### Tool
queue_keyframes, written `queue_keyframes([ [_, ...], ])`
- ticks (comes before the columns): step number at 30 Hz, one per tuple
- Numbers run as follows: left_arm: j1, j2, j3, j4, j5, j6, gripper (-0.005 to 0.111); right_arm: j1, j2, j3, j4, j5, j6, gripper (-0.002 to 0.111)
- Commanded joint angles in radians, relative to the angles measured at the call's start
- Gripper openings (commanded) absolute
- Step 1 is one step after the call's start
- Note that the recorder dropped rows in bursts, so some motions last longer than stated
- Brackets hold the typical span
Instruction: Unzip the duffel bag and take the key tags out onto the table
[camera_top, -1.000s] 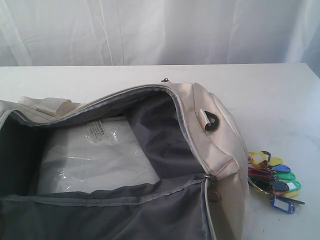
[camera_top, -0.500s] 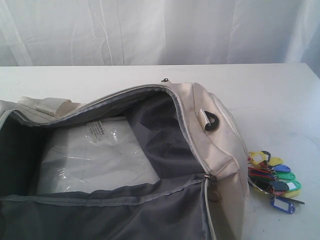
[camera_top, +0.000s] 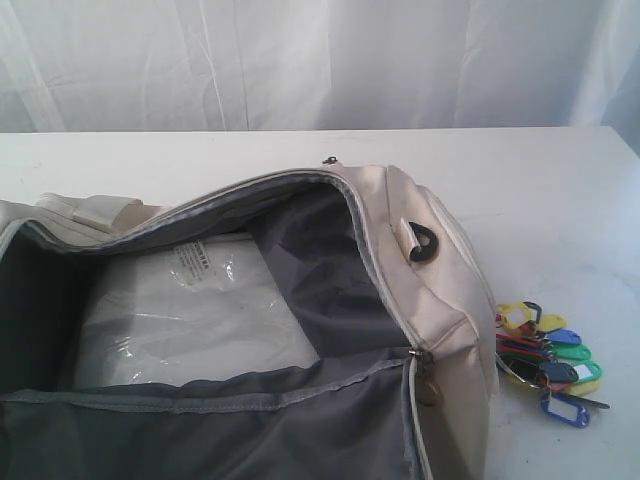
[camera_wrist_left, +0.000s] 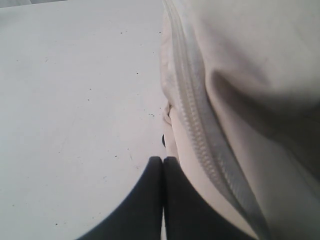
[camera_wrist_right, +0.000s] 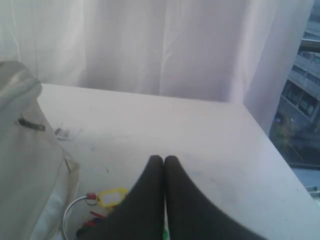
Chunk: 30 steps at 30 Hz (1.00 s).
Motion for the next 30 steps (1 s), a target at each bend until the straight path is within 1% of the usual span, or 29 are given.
queue_keyframes([
  [1,-0.006,-0.005,0.003,-0.01,0.001,-0.002,0.0,-0.025,-0.006,0.022,0.012,0.01,0.007,0.0],
  [5,-0.006,-0.005,0.003,-0.01,0.001,-0.002,0.0,-0.024,-0.006,0.022,0.012,-0.003,0.007,0.0],
  [6,-0.006,-0.005,0.003,-0.01,0.001,-0.002,0.0,-0.024,-0.006,0.022,-0.021,-0.012,0.009,0.0],
  [7,-0.006,-0.005,0.003,-0.01,0.001,-0.002,0.0,-0.024,-0.006,0.022,-0.081,-0.019,0.062,0.0],
  [8,-0.006,-0.005,0.003,-0.01,0.001,-0.002,0.0,-0.024,-0.006,0.022,-0.283,-0.035,0.262,0.0],
  [9,-0.006,-0.005,0.003,-0.01,0.001,-0.002,0.0,-0.024,-0.006,0.022,-0.449,-0.046,0.416,0.0],
  [10,-0.006,-0.005,0.003,-0.01,0.001,-0.002,0.0,-0.024,-0.006,0.022,-0.666,-0.051,0.691,0.0],
  [11,-0.006,-0.005,0.003,-0.01,0.001,-0.002,0.0,-0.024,-0.006,0.022,-0.797,-0.051,0.854,0.0],
  [12,-0.006,-0.005,0.003,-0.01,0.001,-0.002,0.0,-0.024,-0.006,0.022,-0.886,-0.035,0.953,0.0],
  [16,-0.006,-0.005,0.003,-0.01,0.001,-0.002,0.0,-0.024,-0.006,0.022,-0.884,-0.006,0.88,0.0],
  [20,-0.006,-0.005,0.003,-0.01,0.001,-0.002,0.0,-0.024,-0.006,0.022,-0.874,0.068,0.882,0.0],
  [30,-0.006,-0.005,0.003,-0.01,0.001,-0.002,0.0,-0.024,-0.006,0.022,-0.856,0.095,0.892,0.0],
])
